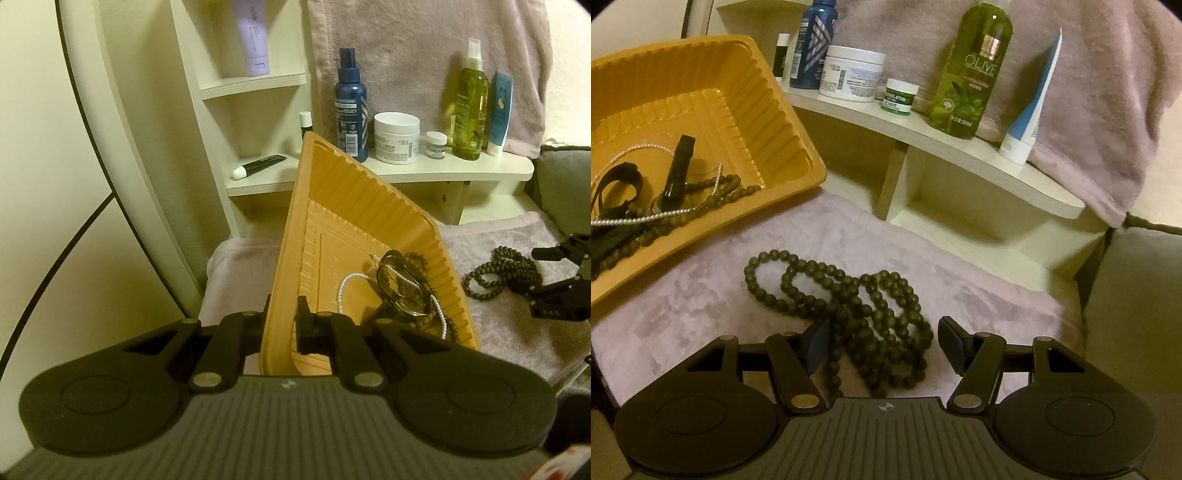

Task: Organize jewelry
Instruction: 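Grasp the dark bead strand with the right tool and lift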

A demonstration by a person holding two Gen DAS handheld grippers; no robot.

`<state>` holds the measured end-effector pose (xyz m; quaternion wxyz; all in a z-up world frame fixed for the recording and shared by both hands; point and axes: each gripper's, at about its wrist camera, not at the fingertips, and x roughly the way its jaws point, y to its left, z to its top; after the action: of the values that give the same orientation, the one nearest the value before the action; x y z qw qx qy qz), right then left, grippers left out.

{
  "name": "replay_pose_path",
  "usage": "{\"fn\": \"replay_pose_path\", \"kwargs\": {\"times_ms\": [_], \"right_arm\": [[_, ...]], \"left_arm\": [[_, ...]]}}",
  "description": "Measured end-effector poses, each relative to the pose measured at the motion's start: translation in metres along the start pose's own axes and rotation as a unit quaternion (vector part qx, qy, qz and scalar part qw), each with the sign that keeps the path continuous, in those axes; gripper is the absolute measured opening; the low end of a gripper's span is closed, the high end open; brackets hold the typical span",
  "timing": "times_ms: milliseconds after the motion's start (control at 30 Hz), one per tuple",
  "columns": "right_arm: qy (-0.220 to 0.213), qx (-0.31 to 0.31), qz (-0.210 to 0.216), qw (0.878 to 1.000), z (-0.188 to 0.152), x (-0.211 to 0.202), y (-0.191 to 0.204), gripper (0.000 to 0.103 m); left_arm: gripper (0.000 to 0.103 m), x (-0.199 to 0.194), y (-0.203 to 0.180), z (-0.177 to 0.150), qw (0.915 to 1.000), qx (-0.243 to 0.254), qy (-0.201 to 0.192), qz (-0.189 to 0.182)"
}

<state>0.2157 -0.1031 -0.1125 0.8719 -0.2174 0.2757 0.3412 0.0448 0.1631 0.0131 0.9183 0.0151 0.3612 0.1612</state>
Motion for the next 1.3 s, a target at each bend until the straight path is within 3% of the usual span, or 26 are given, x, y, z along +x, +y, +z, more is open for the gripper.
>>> {"fn": "replay_pose_path", "kwargs": {"times_ms": [167, 233, 433, 700, 933, 1300], "right_arm": [[0.011, 0.052, 0.028, 0.998, 0.001, 0.005, -0.013, 0.062], [0.009, 0.058, 0.039, 0.998, 0.000, 0.002, -0.012, 0.047], [0.004, 0.050, 0.039, 0.998, -0.003, -0.004, 0.001, 0.019], [-0.011, 0.056, 0.031, 0.998, -0.009, -0.020, 0.007, 0.016], [-0.033, 0.106, 0.036, 0.993, -0.007, -0.045, -0.002, 0.016], [-0.075, 0.126, 0.027, 0.989, 0.016, -0.085, -0.024, 0.016]], "left_arm": [[0.008, 0.000, 0.000, 0.000, 1.0000, 0.001, 0.000, 0.000], [0.008, 0.000, -0.001, 0.000, 1.0000, 0.001, 0.000, 0.000], [0.008, 0.000, -0.001, 0.000, 1.0000, 0.000, 0.000, 0.000], [0.007, 0.000, -0.001, 0.000, 1.0000, -0.001, 0.000, 0.001], [0.008, 0.000, -0.001, 0.000, 1.0000, -0.001, -0.001, 0.000], [0.008, -0.001, -0.002, 0.001, 1.0000, -0.001, -0.002, -0.001]]}}
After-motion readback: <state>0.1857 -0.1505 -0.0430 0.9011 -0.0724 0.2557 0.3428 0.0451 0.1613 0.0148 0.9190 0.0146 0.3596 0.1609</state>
